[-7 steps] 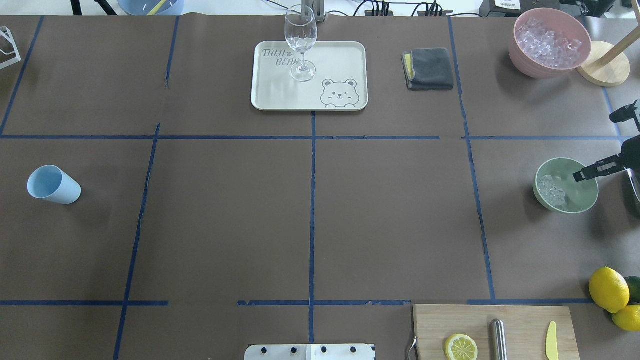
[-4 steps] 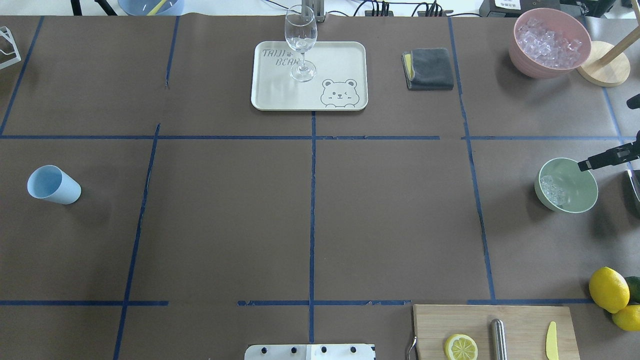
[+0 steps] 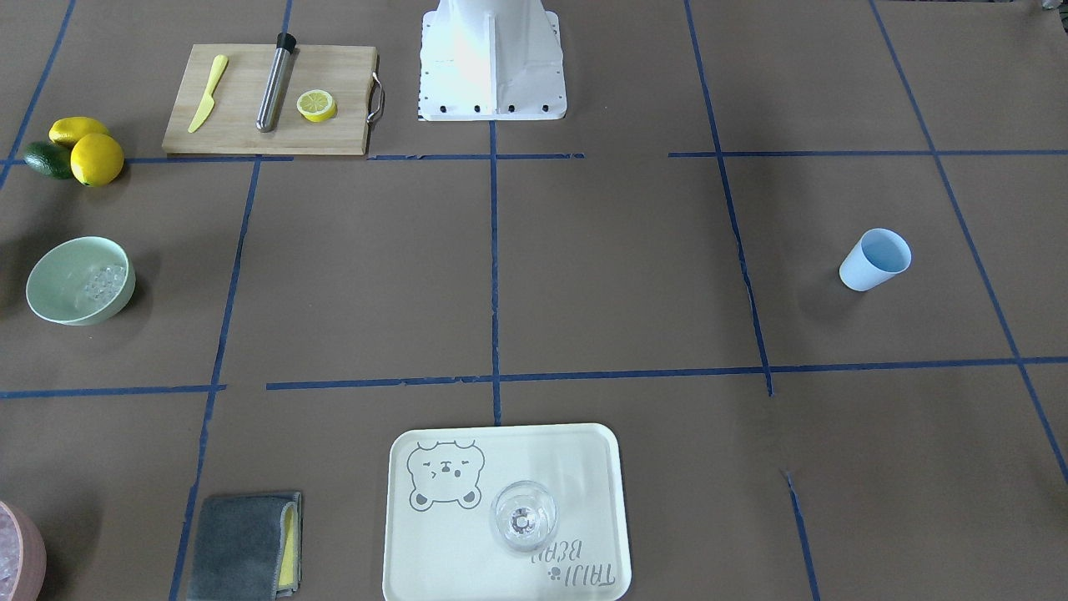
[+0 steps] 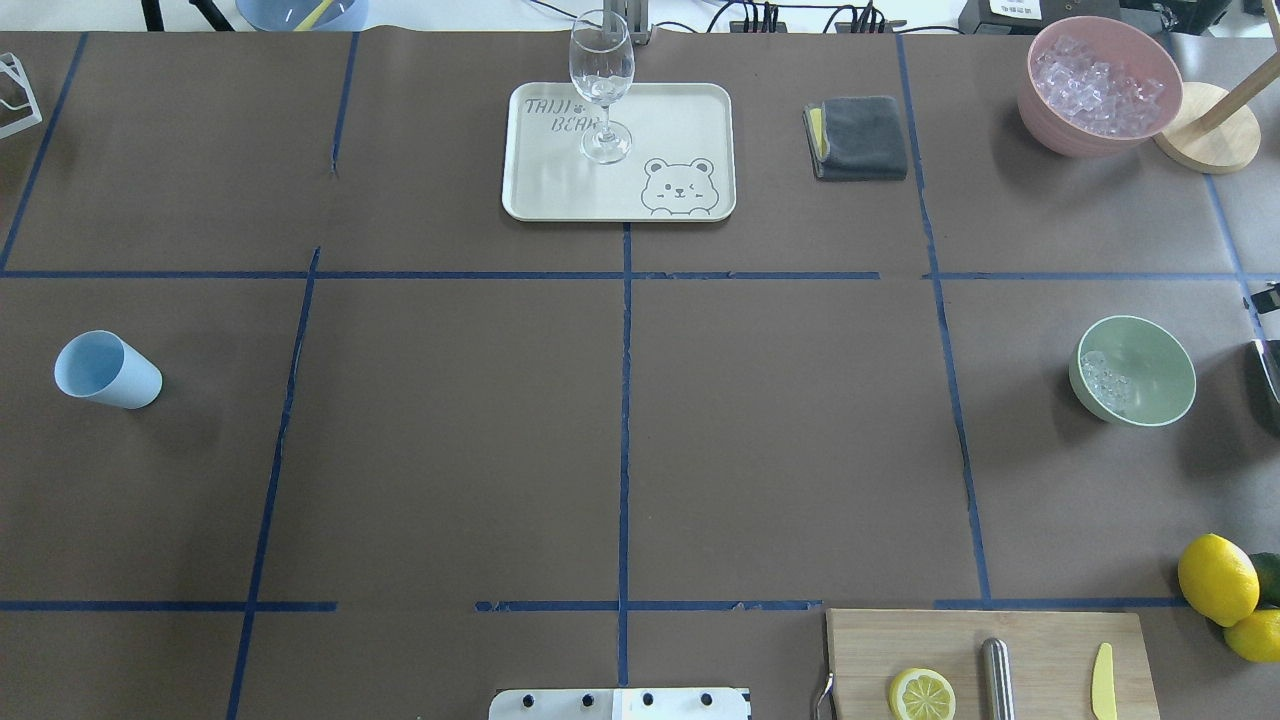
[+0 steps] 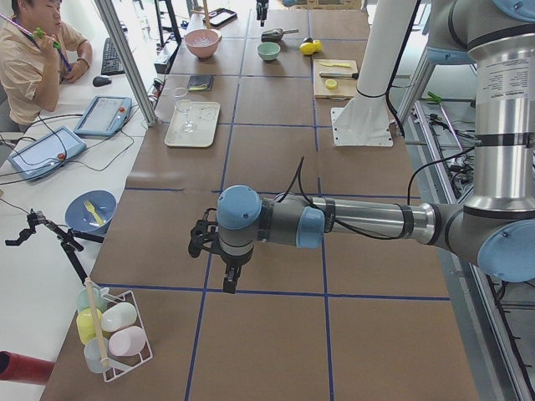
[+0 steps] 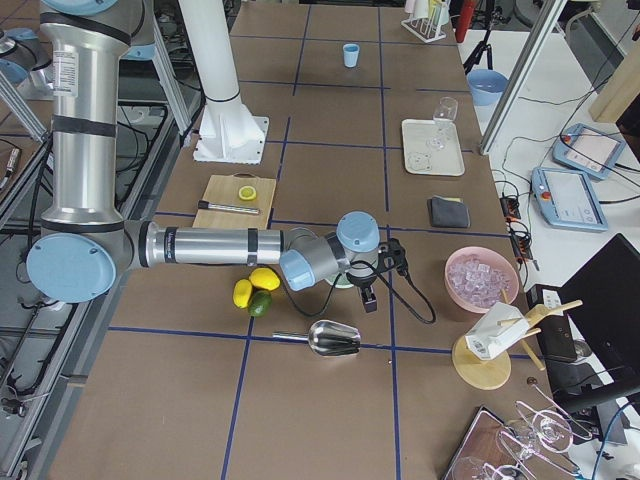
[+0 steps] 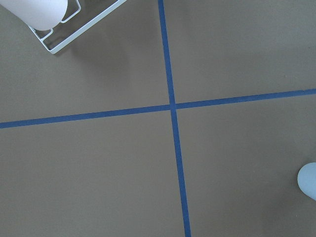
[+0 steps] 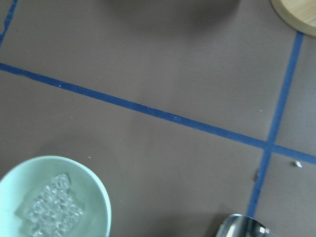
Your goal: Pour ice into bowl
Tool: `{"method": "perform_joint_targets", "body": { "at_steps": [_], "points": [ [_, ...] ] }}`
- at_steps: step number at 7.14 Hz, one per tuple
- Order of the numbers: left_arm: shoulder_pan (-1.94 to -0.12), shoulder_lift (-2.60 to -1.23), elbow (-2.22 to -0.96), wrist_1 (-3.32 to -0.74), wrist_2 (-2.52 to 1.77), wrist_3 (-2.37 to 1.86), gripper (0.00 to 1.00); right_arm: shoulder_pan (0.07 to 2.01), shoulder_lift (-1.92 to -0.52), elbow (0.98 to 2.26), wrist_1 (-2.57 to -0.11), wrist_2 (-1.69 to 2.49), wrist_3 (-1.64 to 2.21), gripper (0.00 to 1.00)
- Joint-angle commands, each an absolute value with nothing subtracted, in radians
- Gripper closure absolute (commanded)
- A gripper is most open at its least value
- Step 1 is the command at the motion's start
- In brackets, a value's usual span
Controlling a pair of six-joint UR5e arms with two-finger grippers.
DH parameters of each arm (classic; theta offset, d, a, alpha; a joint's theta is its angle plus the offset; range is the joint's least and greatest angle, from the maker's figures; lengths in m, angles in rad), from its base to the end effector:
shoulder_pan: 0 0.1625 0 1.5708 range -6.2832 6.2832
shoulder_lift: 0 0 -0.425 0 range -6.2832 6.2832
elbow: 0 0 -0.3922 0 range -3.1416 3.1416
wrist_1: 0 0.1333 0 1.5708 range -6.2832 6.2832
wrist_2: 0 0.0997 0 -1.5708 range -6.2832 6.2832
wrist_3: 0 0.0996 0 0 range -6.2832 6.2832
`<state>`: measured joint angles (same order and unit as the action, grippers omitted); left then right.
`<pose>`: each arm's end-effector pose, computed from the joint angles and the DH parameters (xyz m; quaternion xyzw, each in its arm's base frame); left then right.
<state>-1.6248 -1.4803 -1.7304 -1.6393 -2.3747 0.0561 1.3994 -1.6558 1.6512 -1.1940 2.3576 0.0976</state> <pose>-0.0864 -0.4571 0.6135 0.0846 0.3862 0.0279 0.9181 -0.0191 -0.4783 0.6170 0.1188 -0.3962 -0.1044 0.9044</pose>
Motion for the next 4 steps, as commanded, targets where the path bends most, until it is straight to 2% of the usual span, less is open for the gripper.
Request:
{"method": "perform_joint_targets", "body": {
  "at_steps": [1, 2, 4],
  "points": [
    [-1.625, -1.48, -1.73, -1.638, -2.375, 0.057, 0.0, 1.63, -1.663, 1.69, -1.513, 2.355, -0.183, 0.0],
    [-1.626, -1.48, -1.73, -1.638, -2.375, 0.057, 0.0, 1.64, -1.666, 1.684, -1.557, 2.356, -0.17, 0.0],
    [-1.618, -1.489, -1.651, -1.644, -2.375, 0.058, 0.0, 1.638, -1.664, 1.674, -1.554, 2.365, -0.106, 0.0]
  ]
}}
